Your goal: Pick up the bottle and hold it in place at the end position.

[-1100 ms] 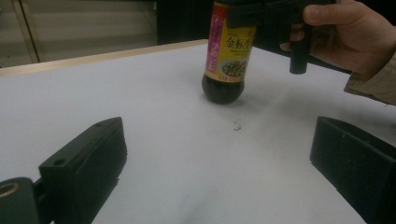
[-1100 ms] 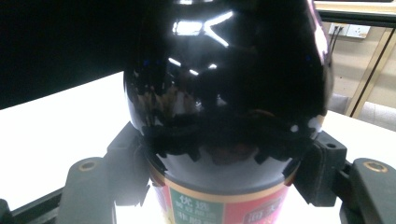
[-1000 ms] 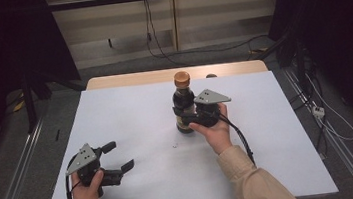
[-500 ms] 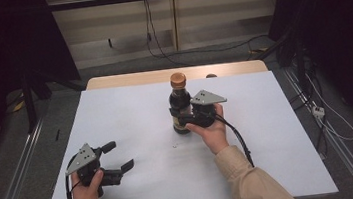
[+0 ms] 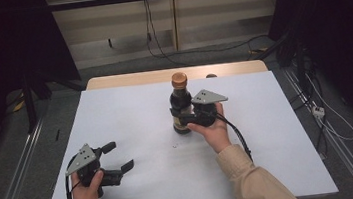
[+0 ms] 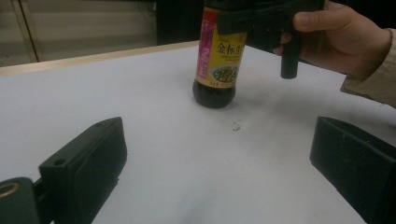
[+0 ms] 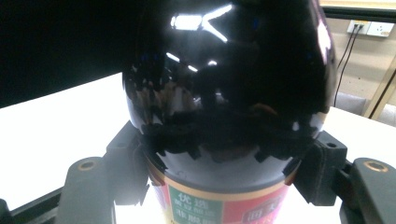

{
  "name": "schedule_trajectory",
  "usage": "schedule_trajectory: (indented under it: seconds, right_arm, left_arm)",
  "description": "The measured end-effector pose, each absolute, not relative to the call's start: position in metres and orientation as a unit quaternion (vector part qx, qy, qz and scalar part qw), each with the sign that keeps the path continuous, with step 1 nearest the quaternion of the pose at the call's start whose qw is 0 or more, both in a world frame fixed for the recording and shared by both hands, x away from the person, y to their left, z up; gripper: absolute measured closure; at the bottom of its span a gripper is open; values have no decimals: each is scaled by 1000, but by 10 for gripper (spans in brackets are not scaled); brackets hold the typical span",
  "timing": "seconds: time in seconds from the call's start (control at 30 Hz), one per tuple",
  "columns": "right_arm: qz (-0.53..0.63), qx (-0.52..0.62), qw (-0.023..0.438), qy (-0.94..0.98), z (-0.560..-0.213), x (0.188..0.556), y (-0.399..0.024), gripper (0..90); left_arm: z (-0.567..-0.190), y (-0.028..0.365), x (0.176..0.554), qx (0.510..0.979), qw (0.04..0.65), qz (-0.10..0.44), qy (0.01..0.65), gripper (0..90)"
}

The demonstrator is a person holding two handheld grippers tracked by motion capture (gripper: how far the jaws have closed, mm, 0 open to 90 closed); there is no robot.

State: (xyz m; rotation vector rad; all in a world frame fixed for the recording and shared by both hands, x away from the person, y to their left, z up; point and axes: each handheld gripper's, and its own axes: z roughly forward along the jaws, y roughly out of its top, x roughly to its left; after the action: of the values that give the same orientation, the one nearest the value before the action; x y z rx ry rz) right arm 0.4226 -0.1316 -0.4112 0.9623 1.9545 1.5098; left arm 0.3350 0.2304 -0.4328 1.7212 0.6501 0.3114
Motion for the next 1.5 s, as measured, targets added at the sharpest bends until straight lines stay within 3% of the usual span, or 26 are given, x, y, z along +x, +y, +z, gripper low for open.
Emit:
schedule_trajectory:
  seconds: [0.83, 1.17, 1.3, 1.5]
  right_arm:
    - [572, 330, 243, 711, -416, 424, -135, 314]
    - [575, 330, 238, 710, -417, 425, -136, 311]
    - [575, 330, 238, 710, -417, 425, -136, 311]
    - [574, 331, 237, 710, -417, 425, -136, 310]
  left_arm:
    - [-432, 230, 340, 733, 600, 137, 290, 42]
    - [-413, 213, 350, 724, 605, 123, 309, 43]
    - [-405, 206, 353, 733, 598, 130, 299, 67]
    - [-400, 197, 361, 743, 594, 111, 289, 186]
